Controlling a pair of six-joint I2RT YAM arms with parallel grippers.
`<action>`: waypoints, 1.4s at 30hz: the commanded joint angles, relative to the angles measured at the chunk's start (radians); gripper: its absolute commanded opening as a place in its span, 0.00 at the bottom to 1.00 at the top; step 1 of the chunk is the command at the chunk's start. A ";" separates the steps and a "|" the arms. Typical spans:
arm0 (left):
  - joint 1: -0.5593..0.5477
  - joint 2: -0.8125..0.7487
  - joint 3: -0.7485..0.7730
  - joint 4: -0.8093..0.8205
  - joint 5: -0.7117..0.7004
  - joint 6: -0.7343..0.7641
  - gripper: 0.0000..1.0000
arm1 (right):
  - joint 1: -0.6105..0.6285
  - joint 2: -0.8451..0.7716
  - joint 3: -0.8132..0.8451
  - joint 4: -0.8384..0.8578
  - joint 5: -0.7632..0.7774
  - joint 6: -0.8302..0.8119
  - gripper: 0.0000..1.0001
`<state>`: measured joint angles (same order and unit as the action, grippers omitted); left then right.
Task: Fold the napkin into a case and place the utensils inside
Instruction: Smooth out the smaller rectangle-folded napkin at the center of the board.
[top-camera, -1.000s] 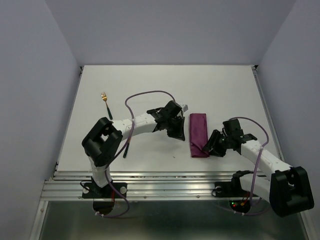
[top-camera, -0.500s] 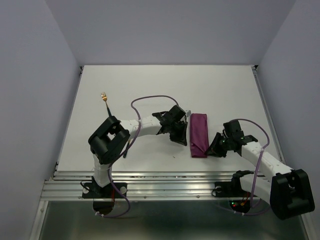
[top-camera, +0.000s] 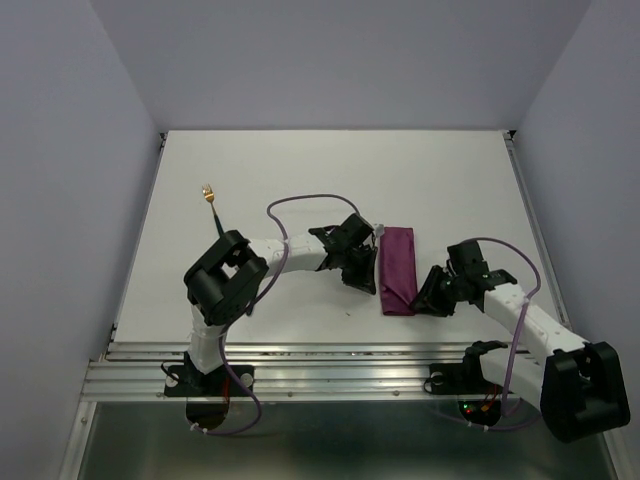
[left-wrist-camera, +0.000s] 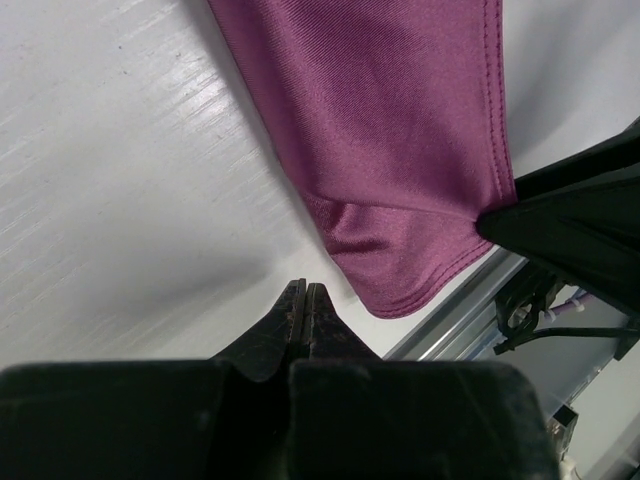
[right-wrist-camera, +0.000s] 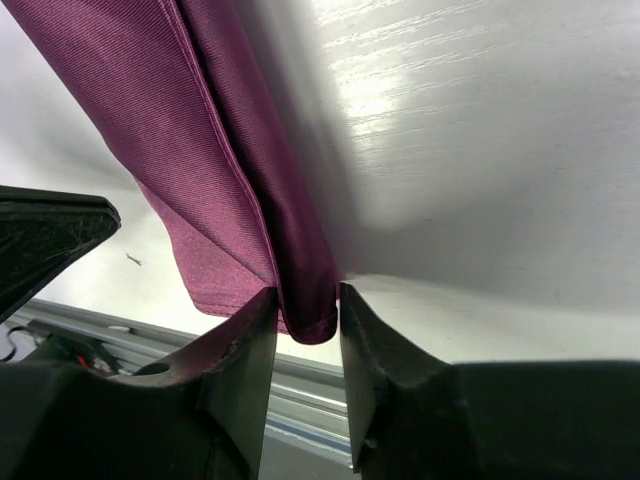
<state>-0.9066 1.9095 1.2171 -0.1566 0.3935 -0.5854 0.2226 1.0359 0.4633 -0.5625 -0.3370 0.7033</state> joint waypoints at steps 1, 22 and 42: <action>-0.012 0.003 -0.014 0.026 0.022 -0.001 0.00 | 0.000 -0.034 0.055 -0.053 0.075 -0.002 0.32; -0.058 0.052 -0.021 0.091 0.067 -0.030 0.00 | 0.000 -0.017 0.071 -0.010 -0.025 -0.018 0.07; -0.023 -0.046 0.056 -0.052 -0.041 -0.001 0.00 | 0.000 0.026 0.105 -0.013 0.099 -0.005 0.52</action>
<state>-0.9539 1.9484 1.2083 -0.1543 0.3920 -0.6132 0.2226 1.0756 0.4927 -0.5743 -0.2932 0.6991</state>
